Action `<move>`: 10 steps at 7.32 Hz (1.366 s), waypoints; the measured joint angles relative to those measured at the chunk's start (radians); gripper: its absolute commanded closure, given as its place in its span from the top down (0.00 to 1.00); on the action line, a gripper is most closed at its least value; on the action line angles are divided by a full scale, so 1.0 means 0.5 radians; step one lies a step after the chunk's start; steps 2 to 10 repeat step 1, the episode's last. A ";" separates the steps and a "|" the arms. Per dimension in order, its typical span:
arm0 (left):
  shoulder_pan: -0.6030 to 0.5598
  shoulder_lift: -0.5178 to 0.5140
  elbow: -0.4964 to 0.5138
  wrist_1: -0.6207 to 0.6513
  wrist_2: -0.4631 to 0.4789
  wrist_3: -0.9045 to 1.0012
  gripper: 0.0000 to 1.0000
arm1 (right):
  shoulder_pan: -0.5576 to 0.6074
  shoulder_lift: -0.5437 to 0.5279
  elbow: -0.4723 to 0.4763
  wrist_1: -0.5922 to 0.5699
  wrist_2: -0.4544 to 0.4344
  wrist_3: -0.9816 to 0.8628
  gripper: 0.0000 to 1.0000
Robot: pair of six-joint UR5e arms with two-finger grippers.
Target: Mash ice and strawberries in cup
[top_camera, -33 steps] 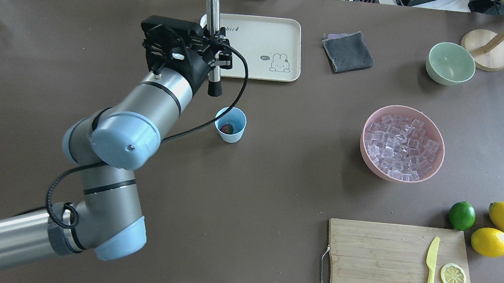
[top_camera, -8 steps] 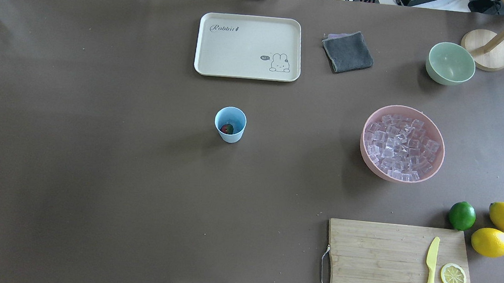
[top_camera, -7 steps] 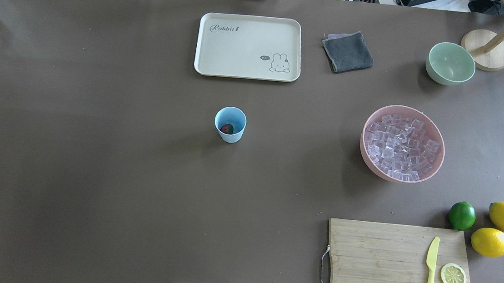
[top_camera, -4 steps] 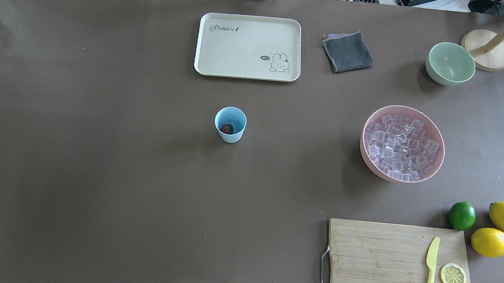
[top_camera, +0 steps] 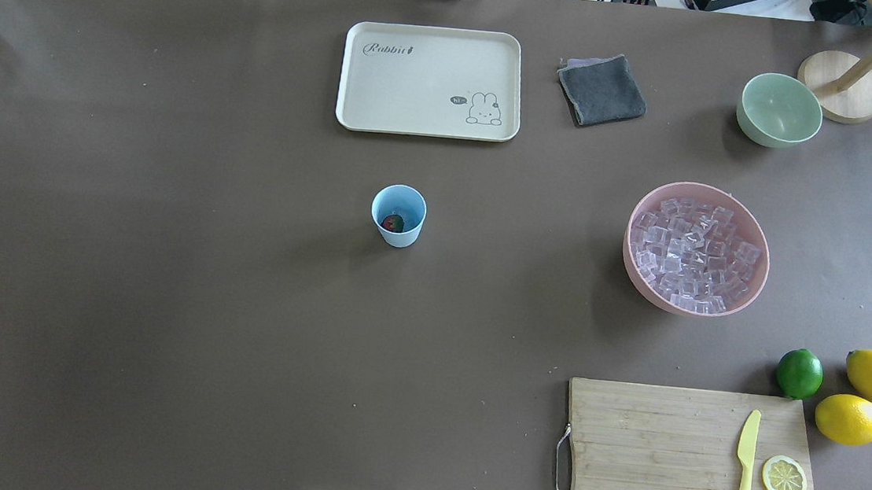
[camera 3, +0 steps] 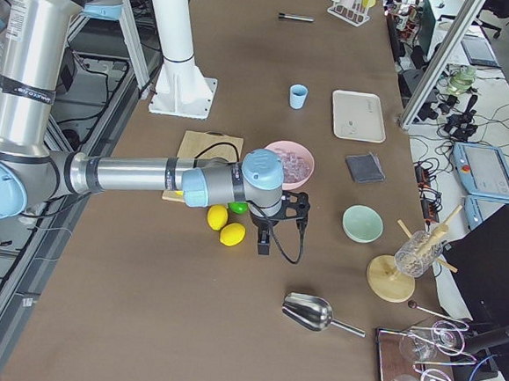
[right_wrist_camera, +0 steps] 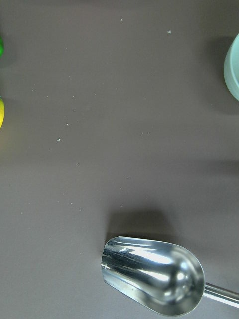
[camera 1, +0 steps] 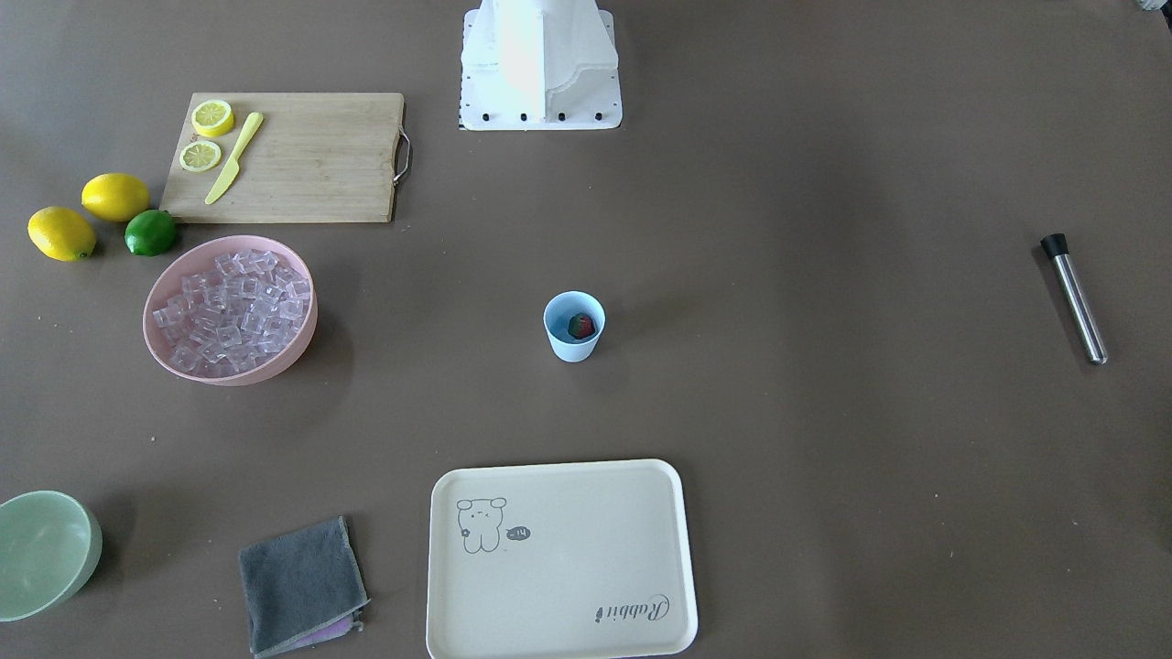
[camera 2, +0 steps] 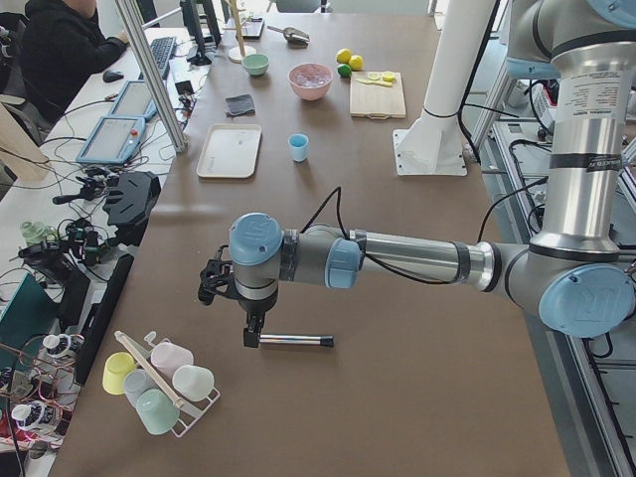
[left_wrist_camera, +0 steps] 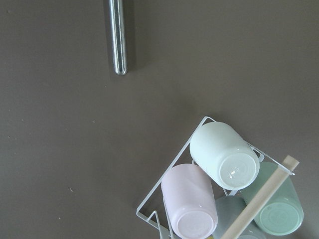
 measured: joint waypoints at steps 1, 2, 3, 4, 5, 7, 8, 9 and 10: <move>-0.006 0.001 -0.052 0.134 -0.001 0.091 0.99 | 0.000 0.002 -0.001 0.000 0.001 0.004 1.00; -0.006 0.001 -0.052 0.134 -0.001 0.091 0.99 | 0.000 0.002 -0.001 0.000 0.001 0.004 1.00; -0.006 0.001 -0.052 0.134 -0.001 0.091 0.99 | 0.000 0.002 -0.001 0.000 0.001 0.004 1.00; -0.006 0.001 -0.052 0.134 -0.001 0.091 0.99 | 0.000 0.002 -0.001 0.000 0.001 0.004 1.00; -0.006 0.001 -0.052 0.134 -0.001 0.091 0.99 | 0.000 0.002 -0.001 0.000 0.001 0.004 1.00; -0.006 0.001 -0.052 0.134 -0.001 0.091 0.99 | 0.000 0.002 -0.001 0.000 0.001 0.004 1.00; -0.006 0.001 -0.052 0.134 -0.001 0.091 0.99 | 0.000 0.002 -0.001 0.000 0.001 0.004 1.00; -0.006 0.001 -0.052 0.134 -0.001 0.091 0.99 | 0.000 0.002 -0.001 0.000 0.001 0.004 1.00; -0.006 0.001 -0.052 0.134 -0.001 0.091 0.99 | 0.000 0.002 -0.001 0.000 0.001 0.004 1.00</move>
